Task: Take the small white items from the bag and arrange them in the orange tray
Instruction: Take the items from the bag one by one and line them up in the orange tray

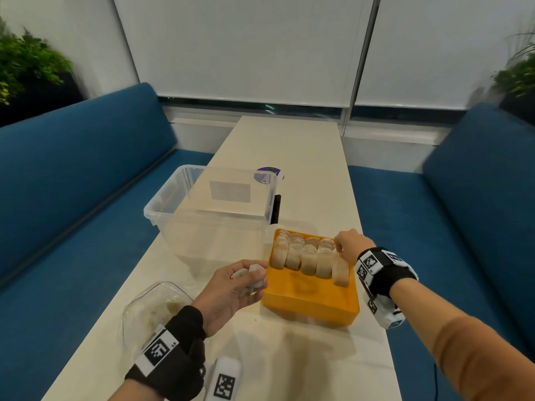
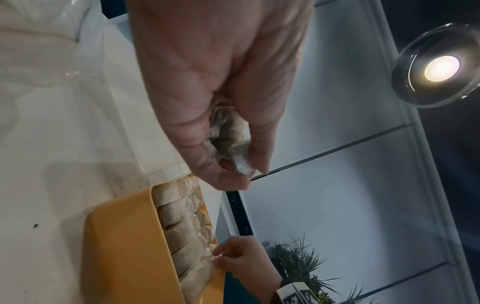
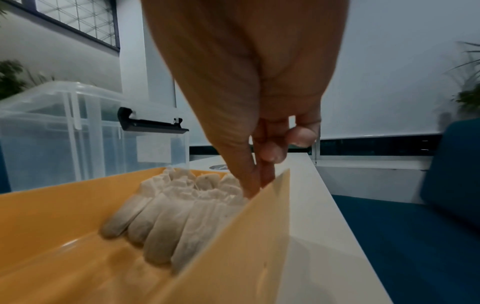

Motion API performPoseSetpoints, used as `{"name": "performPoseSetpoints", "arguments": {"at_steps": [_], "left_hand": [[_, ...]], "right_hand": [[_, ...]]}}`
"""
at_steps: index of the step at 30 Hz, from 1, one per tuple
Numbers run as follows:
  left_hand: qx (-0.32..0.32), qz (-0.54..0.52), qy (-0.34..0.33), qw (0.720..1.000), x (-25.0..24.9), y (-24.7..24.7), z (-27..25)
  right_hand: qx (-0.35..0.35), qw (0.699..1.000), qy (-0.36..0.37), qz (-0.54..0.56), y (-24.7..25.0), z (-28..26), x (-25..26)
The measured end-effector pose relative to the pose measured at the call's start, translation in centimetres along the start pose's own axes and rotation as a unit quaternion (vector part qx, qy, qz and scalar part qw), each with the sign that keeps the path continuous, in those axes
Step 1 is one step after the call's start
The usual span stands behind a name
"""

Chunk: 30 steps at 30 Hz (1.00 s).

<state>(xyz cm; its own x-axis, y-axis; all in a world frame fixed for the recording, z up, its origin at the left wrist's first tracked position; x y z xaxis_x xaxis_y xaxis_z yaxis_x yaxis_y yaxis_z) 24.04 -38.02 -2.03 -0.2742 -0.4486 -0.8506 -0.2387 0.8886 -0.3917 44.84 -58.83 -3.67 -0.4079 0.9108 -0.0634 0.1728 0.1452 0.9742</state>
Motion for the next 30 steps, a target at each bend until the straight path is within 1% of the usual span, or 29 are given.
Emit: {"name": "performPoseSetpoints", "arguments": {"at_steps": [4,7,9,11,13,15,18,22,24,28,30], "left_hand": [[-0.007,-0.01,0.004,1.0,-0.3,-0.5,0.1],[-0.02,-0.023,0.017,0.999,-0.7,-1.1,0.2],[-0.021,-0.043,0.03,0.998,-1.0,-1.6,0.3],[-0.017,-0.073,0.036,0.997,-1.3,-2.1,0.3],[-0.006,-0.097,0.035,0.995,-1.6,-2.6,0.3],[0.011,-0.106,0.032,0.994,-1.7,-2.9,0.3],[0.033,-0.08,0.012,0.996,-1.8,-3.3,0.3],[0.028,-0.031,-0.043,0.998,-1.8,-3.0,0.1],[0.028,-0.01,-0.053,0.998,-1.8,-2.8,-0.1],[0.033,0.042,-0.058,0.997,-1.7,-3.0,-0.3],[0.023,0.037,-0.067,0.997,-1.7,-3.3,-0.2]], "right_hand": [[-0.025,0.998,-0.006,0.059,1.6,-0.8,-0.6],[-0.078,0.988,0.014,0.136,3.8,-2.5,-0.3],[-0.114,0.972,0.061,0.197,5.5,-4.5,0.8],[-0.135,0.951,0.121,0.25,6.9,-7.0,2.8],[-0.125,0.937,0.171,0.278,7.8,-9.4,5.0],[-0.102,0.93,0.2,0.291,7.8,-11.0,7.1],[-0.096,0.919,0.194,0.329,6.8,-11.7,8.7],[-0.132,0.899,0.138,0.394,6.0,-11.2,8.6],[-0.137,0.899,0.122,0.397,6.4,-11.0,8.3],[-0.114,0.904,0.151,0.384,8.4,-10.8,8.2],[-0.096,0.897,0.174,0.395,9.5,-11.0,8.3]]}}
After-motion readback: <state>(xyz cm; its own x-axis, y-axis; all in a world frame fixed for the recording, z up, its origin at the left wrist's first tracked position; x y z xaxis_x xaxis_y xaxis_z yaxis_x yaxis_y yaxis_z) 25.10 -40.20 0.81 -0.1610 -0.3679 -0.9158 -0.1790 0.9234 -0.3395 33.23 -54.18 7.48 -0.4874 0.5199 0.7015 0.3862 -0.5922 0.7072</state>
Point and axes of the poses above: each hand's wrist, its own z-axis towards the middle knuckle, its own y-axis out of the back of the hand, x = y × z, the point moved 2 cm from there along z, towards the middle knuckle, and after that the axes turned 1 degree about -z, right-handed, at the moved point
